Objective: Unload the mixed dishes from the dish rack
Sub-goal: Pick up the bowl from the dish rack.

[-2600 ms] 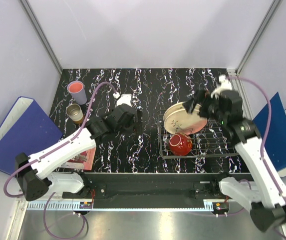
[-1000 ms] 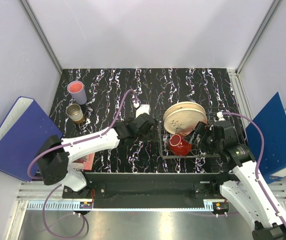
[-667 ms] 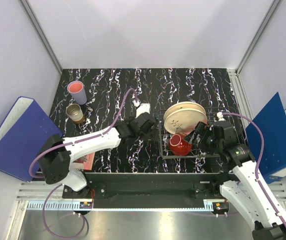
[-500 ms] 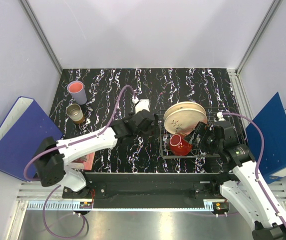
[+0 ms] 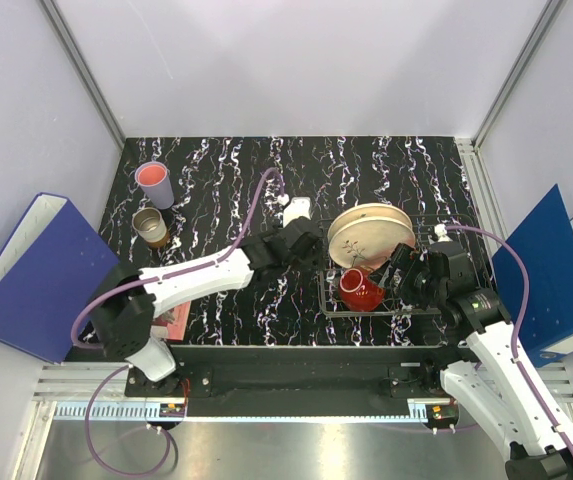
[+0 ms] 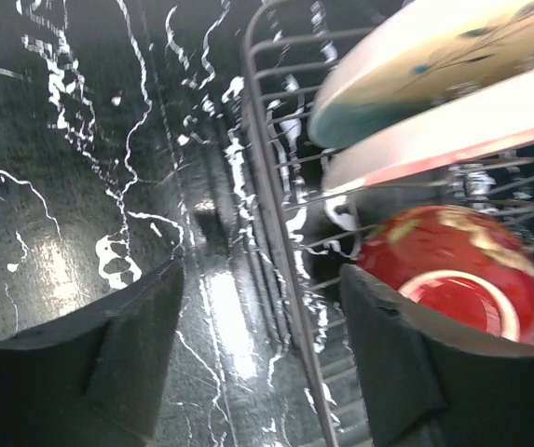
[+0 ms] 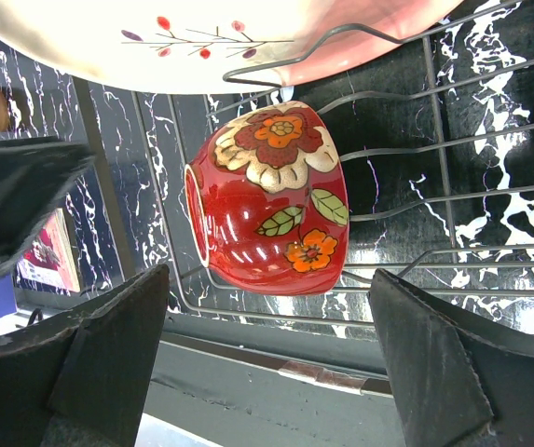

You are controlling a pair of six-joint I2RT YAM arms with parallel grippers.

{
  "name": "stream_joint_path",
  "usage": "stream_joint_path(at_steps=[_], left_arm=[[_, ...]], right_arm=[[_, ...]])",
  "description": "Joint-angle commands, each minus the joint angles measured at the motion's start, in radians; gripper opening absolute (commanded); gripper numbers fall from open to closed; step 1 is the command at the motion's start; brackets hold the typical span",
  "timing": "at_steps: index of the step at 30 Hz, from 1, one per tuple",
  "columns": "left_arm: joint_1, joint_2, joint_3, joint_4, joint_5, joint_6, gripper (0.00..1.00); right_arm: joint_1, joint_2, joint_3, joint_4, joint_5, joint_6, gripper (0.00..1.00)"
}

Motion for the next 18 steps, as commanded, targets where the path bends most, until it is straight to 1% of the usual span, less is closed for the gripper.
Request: stream_joint_path(at_steps=[1,2,3,5,6,8,9,11,12,15,18], left_arm=[[0.021,0.024,0.009,0.053,0.004,-0.022,0.66],[0.031,0.033,0.003,0.06,0.011,-0.023,0.63],[0.036,0.036,0.001,0.065,0.02,-0.025,0.57],[0.045,0.052,-0.004,0.077,0.039,-0.029,0.51],[0.047,0.056,-0.004,0.08,0.048,-0.029,0.44],[0.051,0.075,0.001,0.085,0.056,-0.029,0.35],[0.053,0.079,0.004,0.085,0.065,-0.031,0.27],[0.054,0.095,0.01,0.085,0.073,-0.031,0.19],[0.054,0.098,0.013,0.083,0.079,-0.033,0.11],[0.054,0.113,0.021,0.083,0.091,-0.033,0.0],[0.054,0.122,0.025,0.085,0.097,-0.034,0.0]], right_arm=[[0.007,-0.001,0.003,0.027,0.009,0.004,0.95],[0.005,-0.001,0.003,0.029,0.008,0.004,0.95],[0.005,0.003,0.003,0.027,0.009,0.004,0.95],[0.005,0.007,0.002,0.03,0.006,0.002,0.95],[0.005,0.01,0.0,0.03,0.008,0.002,0.95],[0.007,0.021,0.0,0.03,0.008,-0.001,0.94],[0.005,0.026,0.0,0.03,0.006,0.0,0.94],[0.007,0.039,0.0,0.026,0.008,-0.003,0.93],[0.005,0.044,0.002,0.026,0.008,-0.001,0.93],[0.007,0.067,0.002,0.024,0.012,-0.004,0.91],[0.005,0.088,0.0,0.037,0.009,-0.007,0.91]])
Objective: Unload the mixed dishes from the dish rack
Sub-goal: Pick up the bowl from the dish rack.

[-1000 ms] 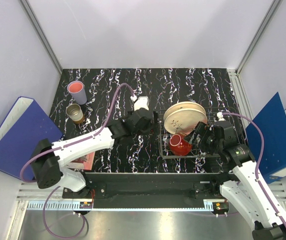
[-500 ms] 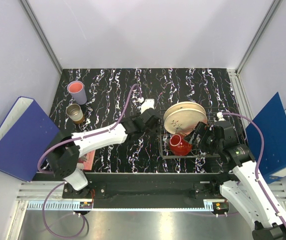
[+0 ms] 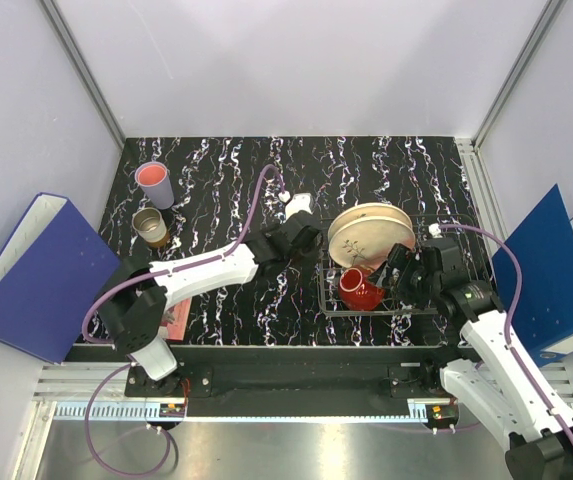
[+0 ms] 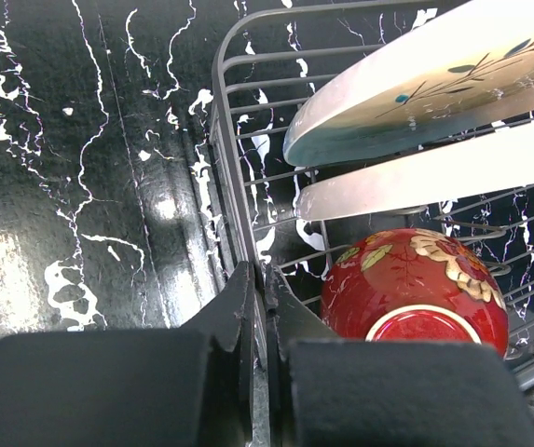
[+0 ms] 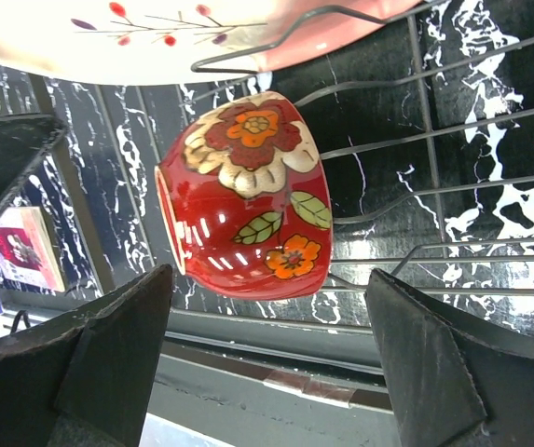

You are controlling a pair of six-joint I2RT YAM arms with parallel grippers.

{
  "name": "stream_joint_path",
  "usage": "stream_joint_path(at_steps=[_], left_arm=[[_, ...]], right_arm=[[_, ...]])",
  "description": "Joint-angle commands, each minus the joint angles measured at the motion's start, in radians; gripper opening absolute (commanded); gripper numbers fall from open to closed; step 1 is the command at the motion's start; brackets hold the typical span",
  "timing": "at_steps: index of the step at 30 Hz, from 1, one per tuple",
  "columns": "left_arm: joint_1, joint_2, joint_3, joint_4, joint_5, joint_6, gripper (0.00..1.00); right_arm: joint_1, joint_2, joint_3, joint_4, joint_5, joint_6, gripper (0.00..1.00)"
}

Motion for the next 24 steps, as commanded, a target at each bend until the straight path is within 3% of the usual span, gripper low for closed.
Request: stream_joint_path(at_steps=[1,24], left_arm=[[0.013,0.046,0.018,-0.003,0.013,0.012,0.0],[0.012,0.056,-0.002,0.0,0.048,-0.006,0.0]], right_arm=[[0.005,0.021,-0.007,0.043,0.008,-0.006,0.91],[0.005,0.118,-0.036,0.247,-0.038,0.012,0.89]])
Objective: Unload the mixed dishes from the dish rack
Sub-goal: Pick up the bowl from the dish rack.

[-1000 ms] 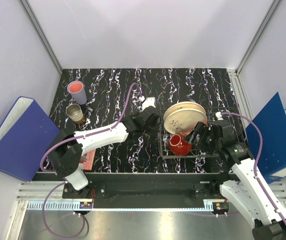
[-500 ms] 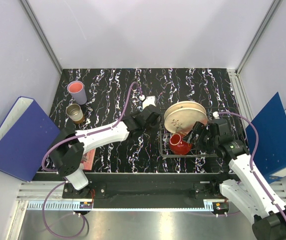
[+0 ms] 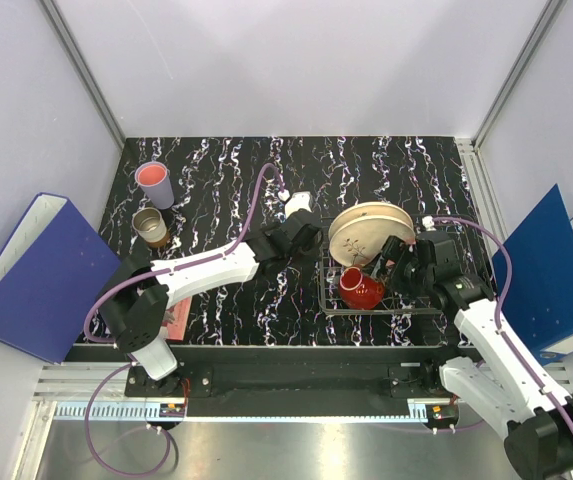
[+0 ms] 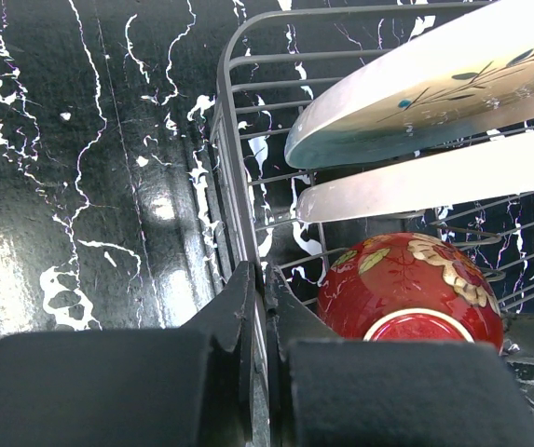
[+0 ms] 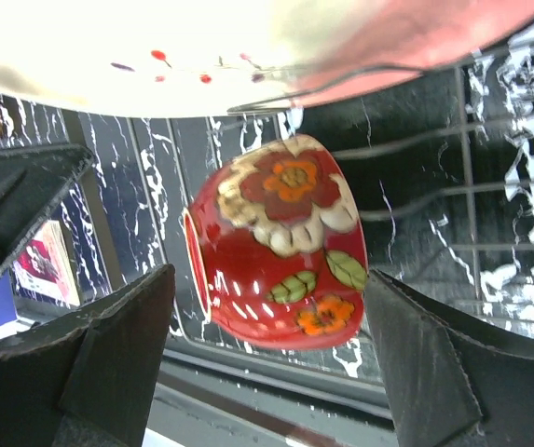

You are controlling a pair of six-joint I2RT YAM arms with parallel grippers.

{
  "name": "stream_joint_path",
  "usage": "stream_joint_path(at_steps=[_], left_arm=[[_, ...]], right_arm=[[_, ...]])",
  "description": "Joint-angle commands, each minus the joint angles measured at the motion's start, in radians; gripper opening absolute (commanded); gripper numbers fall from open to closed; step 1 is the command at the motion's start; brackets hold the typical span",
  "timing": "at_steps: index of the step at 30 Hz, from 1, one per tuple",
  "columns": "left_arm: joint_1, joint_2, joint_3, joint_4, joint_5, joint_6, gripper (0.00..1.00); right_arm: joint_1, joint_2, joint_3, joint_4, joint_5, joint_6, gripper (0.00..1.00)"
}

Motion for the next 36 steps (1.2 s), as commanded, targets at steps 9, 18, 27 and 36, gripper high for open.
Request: stream_joint_path(at_steps=[9,18,27,36], left_arm=[[0.003,0.047,-0.011,-0.005,0.043,0.006,0.0],[0.005,0.045,-0.02,-0.003,0.049,0.004,0.0],[0.003,0.042,-0.025,-0.006,0.052,0.001,0.0],[0.003,0.04,-0.03,-0.006,0.051,-0.002,0.0]], right_arm=[[0.005,0.079,-0.045,0.136,-0.027,0.008,0.88],[0.007,0.079,-0.049,0.034,0.019,-0.038,0.88],[0.007,0.06,-0.094,0.168,-0.129,-0.015,0.83],[0.007,-0.001,-0.111,0.247,-0.24,0.003,0.53]])
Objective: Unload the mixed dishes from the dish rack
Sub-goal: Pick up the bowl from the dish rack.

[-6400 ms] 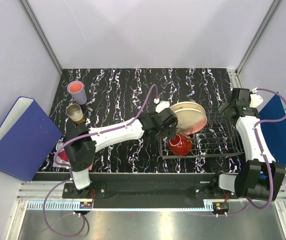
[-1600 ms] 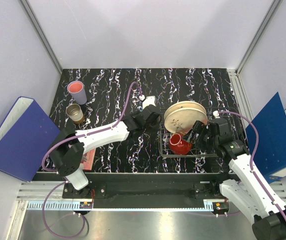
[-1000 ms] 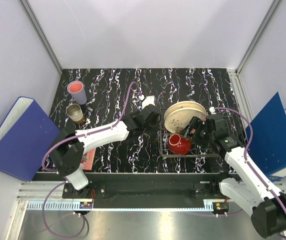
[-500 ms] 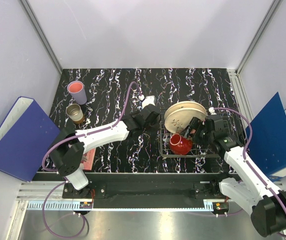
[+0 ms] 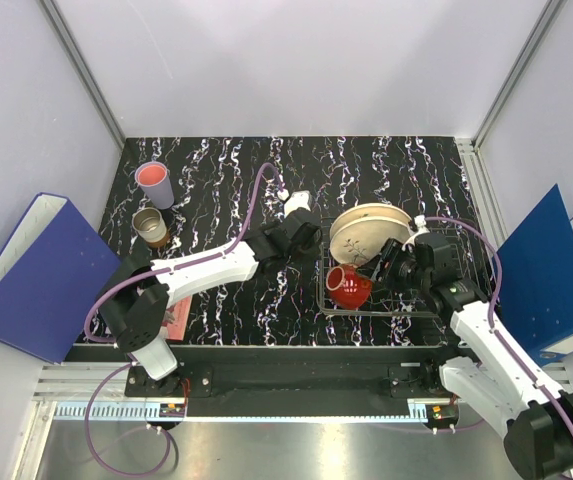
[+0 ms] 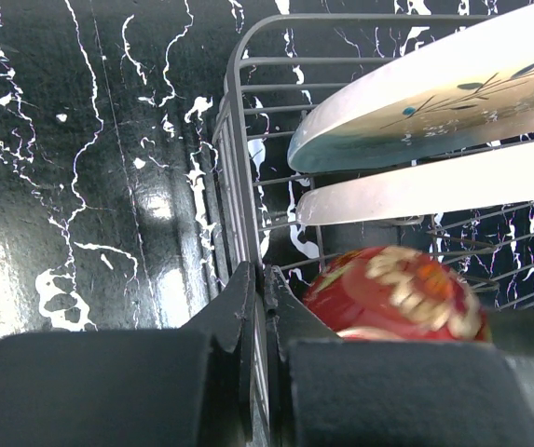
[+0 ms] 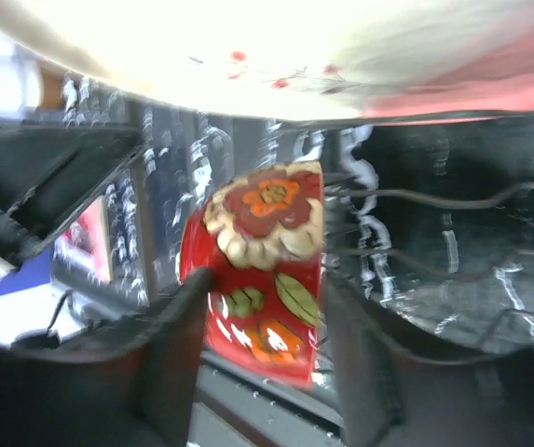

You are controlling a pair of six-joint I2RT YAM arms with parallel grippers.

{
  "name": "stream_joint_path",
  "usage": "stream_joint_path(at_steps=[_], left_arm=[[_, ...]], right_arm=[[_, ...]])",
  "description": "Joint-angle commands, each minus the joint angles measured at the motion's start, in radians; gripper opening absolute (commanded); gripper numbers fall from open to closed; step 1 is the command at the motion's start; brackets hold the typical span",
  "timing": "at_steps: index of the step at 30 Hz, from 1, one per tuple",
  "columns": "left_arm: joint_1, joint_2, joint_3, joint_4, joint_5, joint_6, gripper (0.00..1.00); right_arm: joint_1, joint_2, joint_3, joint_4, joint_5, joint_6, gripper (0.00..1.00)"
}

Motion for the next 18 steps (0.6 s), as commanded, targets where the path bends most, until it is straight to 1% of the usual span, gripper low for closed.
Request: stream_joint_path(at_steps=[1,2,5,8,11,14,18], left_arm=[[-0.001,0.038,-0.031,-0.014,0.033,0.005,0.0],[-0.001,0.038,-0.031,-0.014,0.032,0.003,0.0],[-0.001,0.038,-0.03,-0.015,0.035,0.002,0.0],[-0.001,0.039,-0.028,-0.015,0.035,0.0,0.0],[-0.001,0.039,-0.028,-0.014,0.036,0.0,0.0],[-0.001,0.041,-0.03,-0.014,0.038,-0.004,0.0],[-0.003,0.045,-0.031,-0.012,0.038,-0.009,0.0]], right_arm=[[0.013,-0.031,-0.018,0.029,-0.129,0.016,0.51],[0.014,-0.034,-0.02,0.031,-0.135,0.015,0.45],[0.014,-0.039,-0.023,0.039,-0.145,0.019,0.4],[0.013,-0.033,-0.023,0.052,-0.161,0.021,0.41],[0.014,-0.019,-0.026,0.065,-0.176,0.016,0.45],[0.013,0.001,-0.038,0.085,-0.195,0.021,0.47],[0.014,0.045,-0.077,0.202,-0.248,0.065,0.45]])
